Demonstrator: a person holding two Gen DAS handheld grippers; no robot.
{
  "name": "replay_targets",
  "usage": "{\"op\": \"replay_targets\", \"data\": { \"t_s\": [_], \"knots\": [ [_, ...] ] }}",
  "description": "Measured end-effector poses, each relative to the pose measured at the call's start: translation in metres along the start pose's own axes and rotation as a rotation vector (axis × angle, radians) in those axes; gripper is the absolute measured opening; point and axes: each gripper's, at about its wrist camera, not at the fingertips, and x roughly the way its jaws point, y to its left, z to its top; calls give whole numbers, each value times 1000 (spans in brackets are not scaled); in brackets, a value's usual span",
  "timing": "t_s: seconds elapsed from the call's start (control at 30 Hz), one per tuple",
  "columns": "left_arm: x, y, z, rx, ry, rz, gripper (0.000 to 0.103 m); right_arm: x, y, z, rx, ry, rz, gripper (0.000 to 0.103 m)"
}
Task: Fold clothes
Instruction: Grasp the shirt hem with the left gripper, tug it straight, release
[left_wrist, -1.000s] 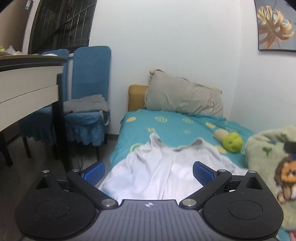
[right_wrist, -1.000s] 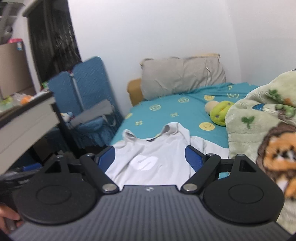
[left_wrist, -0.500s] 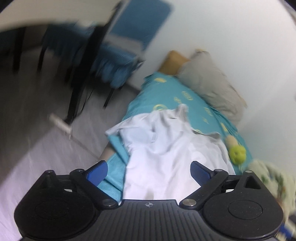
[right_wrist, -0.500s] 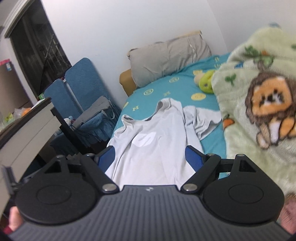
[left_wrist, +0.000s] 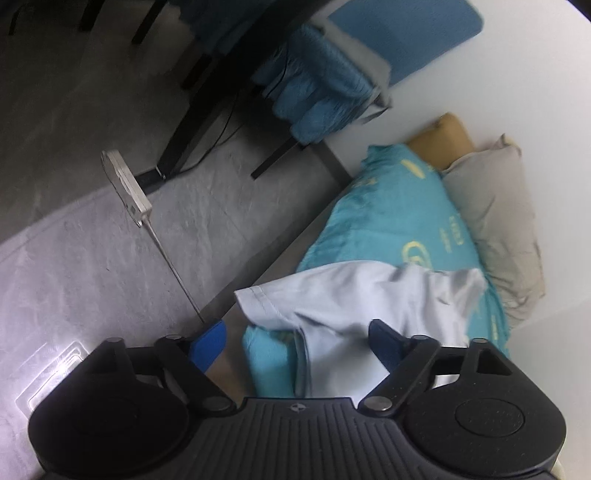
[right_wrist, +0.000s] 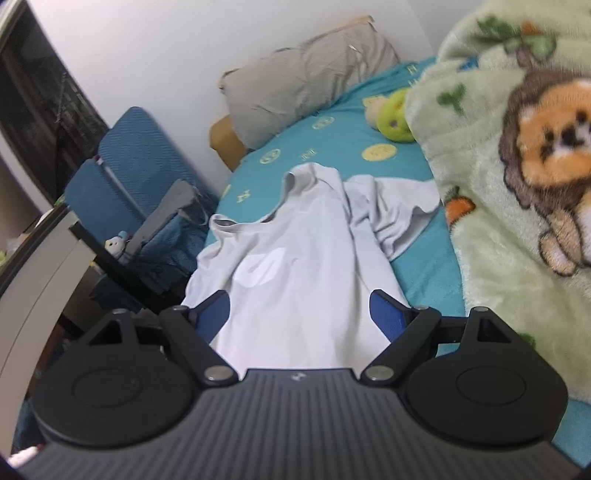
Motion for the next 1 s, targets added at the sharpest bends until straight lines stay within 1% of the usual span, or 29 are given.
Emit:
{"op": "replay_targets", "data": {
  "t_s": [0.1,0.13,0.17,0.23,0.3,0.33,0.5,0.57,0.6,0.67,0.7,0.77,0.8,0.83,0.87,0.9,0.97,1.0],
  "knots": [
    [23,-3,5,-23,14,-5,65,16,-14,1,47,25,-12,84],
    [27,-5,7,-20,13,-8,57,21,-17,1,54,34,-17,84],
    [24,-13,9,12,-5,-13,51,26,-19,1,61,42,-23,84],
    [17,-27,13,77,-41,-24,25,31,-22,1,70,52,-28,84],
    [10,-42,18,141,-76,-35,13,34,-23,0,78,59,-28,84],
    [6,-50,20,174,-94,-40,11,32,-22,0,73,56,-25,84],
    [-12,-88,32,332,-187,-65,8,18,-16,1,48,31,-21,84],
    [-21,-108,45,381,-254,-37,8,16,-15,1,42,23,-25,84],
    [-23,-118,51,409,-286,-9,8,14,-14,1,40,20,-26,84],
    [-21,-134,62,468,-342,94,8,14,-14,2,31,10,-36,84],
    [-18,-139,65,501,-380,167,8,15,-15,3,29,7,-45,84],
    [-5,-142,69,548,-431,331,8,17,-18,3,35,8,-53,84],
    [3,-142,71,563,-445,405,8,18,-19,4,40,11,-54,84],
    [14,-137,72,558,-427,453,9,19,-20,4,42,11,-56,84],
    [23,-133,74,549,-408,488,9,20,-21,4,39,9,-59,84],
    [28,-128,74,527,-396,479,11,20,-21,5,33,7,-64,84],
    [32,-125,68,521,-407,460,20,22,-21,6,17,-1,-76,84],
    [33,-127,64,533,-406,461,28,22,-21,6,8,-6,-81,84]
  ]
}}
